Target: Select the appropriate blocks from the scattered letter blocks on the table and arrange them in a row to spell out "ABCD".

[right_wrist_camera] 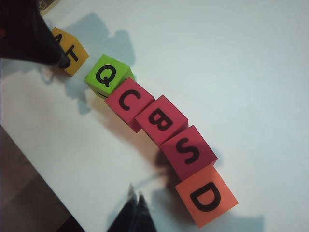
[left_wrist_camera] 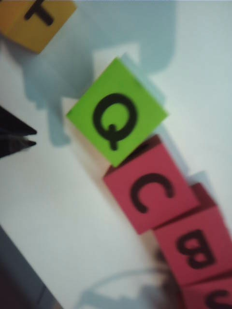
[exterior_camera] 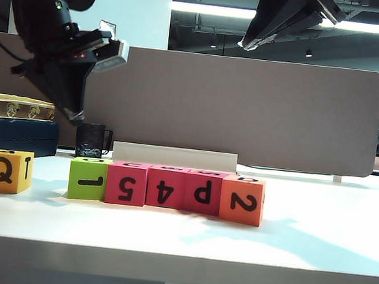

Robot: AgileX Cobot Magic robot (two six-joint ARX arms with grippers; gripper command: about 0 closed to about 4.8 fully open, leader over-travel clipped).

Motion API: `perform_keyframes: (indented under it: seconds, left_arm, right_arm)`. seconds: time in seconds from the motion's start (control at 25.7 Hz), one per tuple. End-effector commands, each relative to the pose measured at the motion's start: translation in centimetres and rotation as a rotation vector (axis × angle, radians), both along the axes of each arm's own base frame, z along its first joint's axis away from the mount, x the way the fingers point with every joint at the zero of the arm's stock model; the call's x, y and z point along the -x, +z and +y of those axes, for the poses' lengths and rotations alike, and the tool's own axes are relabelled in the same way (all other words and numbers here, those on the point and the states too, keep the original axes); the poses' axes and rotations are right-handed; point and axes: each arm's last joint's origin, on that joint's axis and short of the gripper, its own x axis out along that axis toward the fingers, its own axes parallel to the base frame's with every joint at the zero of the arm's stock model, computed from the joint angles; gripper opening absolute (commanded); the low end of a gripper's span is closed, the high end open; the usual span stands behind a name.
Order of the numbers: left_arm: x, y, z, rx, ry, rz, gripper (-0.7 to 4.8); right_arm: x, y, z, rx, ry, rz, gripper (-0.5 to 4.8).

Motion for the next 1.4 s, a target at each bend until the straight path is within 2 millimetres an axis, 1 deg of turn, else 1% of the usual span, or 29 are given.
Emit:
perform_keyframes:
  seconds: [0.04,0.16,0.31,0.58,0.94,1.17,1.29,1.4]
  left_arm:
    - [0.5,-0.5,0.0,-0.004,-0.012,0.081,-0.05]
    - [0.6,-0.9,-0.3,0.002,-0.044,0.085,-0.05]
    - [0.5,-2.2,-0.7,0.003,-0.056,0.078,-0.05]
    - [-0.4,-3.8,-0.9,0.003,-0.051,0.079,-0.05]
    - [-1.5,-5.1,-1.3,0.011,-0.049,0.056,-0.05]
    - [-2.9,-6.1,-1.7,0.028,-0.050,-0.014,-0.05]
    - [-3.9,-6.0,-1.9,0.012,-0.033,-0.131,-0.05]
    - [-4.4,-5.8,-1.9,0.001,-0.020,-0.192,-0.05]
  right_arm:
    - [0.0,0.4,0.0,-0.013,0.004,-0.022,-0.02]
    - [0.0,0.4,0.0,-0.013,0.004,-0.022,-0.02]
    - [0.0,0.4,0.0,-0.013,0.004,-0.022,-0.02]
    - [0.0,0.4,0.0,-0.011,0.001,-0.023,-0.02]
    - [0.0,0.4,0.0,-0.011,0.001,-0.024,-0.02]
    - [0.0,0.4,0.0,-0.010,0.001,-0.023,-0.02]
    - [0.0,0.4,0.0,-0.010,0.000,-0.023,-0.02]
    - [-0.1,0.3,0.0,-0.009,0.000,-0.022,-0.02]
